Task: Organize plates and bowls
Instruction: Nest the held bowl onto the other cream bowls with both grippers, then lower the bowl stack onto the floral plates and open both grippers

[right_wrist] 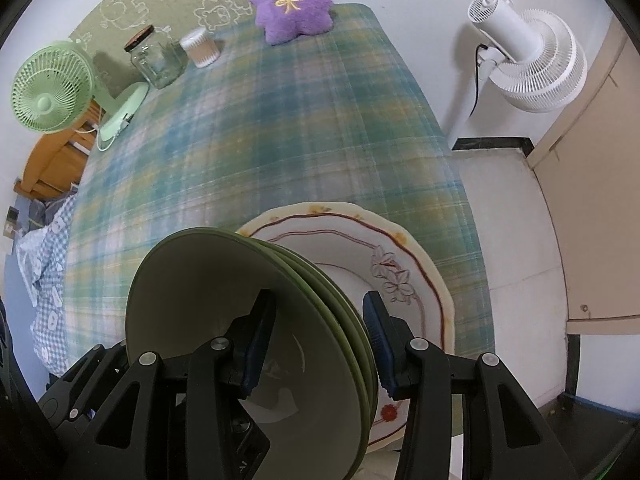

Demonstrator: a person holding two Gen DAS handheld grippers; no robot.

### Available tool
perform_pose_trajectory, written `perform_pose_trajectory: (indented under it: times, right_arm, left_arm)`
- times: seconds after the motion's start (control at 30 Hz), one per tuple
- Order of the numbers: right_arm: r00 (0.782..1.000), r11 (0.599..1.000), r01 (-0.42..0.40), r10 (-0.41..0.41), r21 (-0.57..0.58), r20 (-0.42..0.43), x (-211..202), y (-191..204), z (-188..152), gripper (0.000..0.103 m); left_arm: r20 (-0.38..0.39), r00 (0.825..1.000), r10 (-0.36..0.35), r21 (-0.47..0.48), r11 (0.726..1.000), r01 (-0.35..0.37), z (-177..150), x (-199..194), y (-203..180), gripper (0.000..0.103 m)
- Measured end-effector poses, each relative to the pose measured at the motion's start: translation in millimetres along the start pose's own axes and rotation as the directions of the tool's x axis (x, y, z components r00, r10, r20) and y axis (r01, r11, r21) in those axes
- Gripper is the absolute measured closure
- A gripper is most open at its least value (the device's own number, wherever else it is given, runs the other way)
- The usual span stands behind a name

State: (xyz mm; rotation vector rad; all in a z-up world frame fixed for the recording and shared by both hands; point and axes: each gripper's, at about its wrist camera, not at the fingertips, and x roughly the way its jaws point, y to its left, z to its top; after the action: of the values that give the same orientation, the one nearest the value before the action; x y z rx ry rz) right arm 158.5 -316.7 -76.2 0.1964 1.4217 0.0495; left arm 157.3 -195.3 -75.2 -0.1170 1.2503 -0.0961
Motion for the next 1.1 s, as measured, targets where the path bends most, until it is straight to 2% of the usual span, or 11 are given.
perform_pose_trajectory:
  times: [0.43,0.57,0.7,0.8,0.83,0.97,1.1]
  right_arm:
    - [1.0,1.0,0.009,-0.009,-0.007,0.022,3.6,-13.5,4.4,0.054]
    - [0.998,0.998,0.049,-0.048,-0.025,0.048,-0.3,-12.7,3.1,0.054]
    - [0.998,0.999,0.045,-0.044,-0.013,0.048,-0.4,-18.0,1.5,0.054]
    - [0.995,0.998,0.062,-0.06,-0.021,0.075,-5.5,-16.8,-0.2,0.053]
    - [0.993,0.997,0.069,-0.066,-0.029,0.093,-9.0,-15.5,-0.8,0.052]
    - [0.984,0.996,0.083,-0.077,-0.03,0.158,-25.9,-12.2,-2.6,0.033]
    - [0.972,0.995,0.096,-0.087,-0.028,0.219,-45.2,-5.1,-5.0,0.029]
  left_arm:
    - [0.036,0.999,0.024,0.026,0.999,-0.025,3.8,6.9,-14.6,0.049]
    - [0.031,0.999,0.016,0.034,0.999,-0.017,3.4,7.5,-15.2,0.038]
    - [0.034,0.999,0.014,0.063,0.998,-0.016,2.7,6.8,-20.2,0.027]
    - [0.043,0.999,0.028,0.083,0.996,-0.032,4.0,4.1,-21.7,0.024]
    - [0.05,0.998,0.033,0.088,0.995,-0.037,4.8,0.8,-21.6,0.023]
    - [0.096,0.995,0.042,0.101,0.994,-0.052,6.9,-14.2,-20.0,0.02]
    - [0.156,0.986,0.053,0.115,0.991,-0.072,7.3,-32.7,-18.6,0.016]
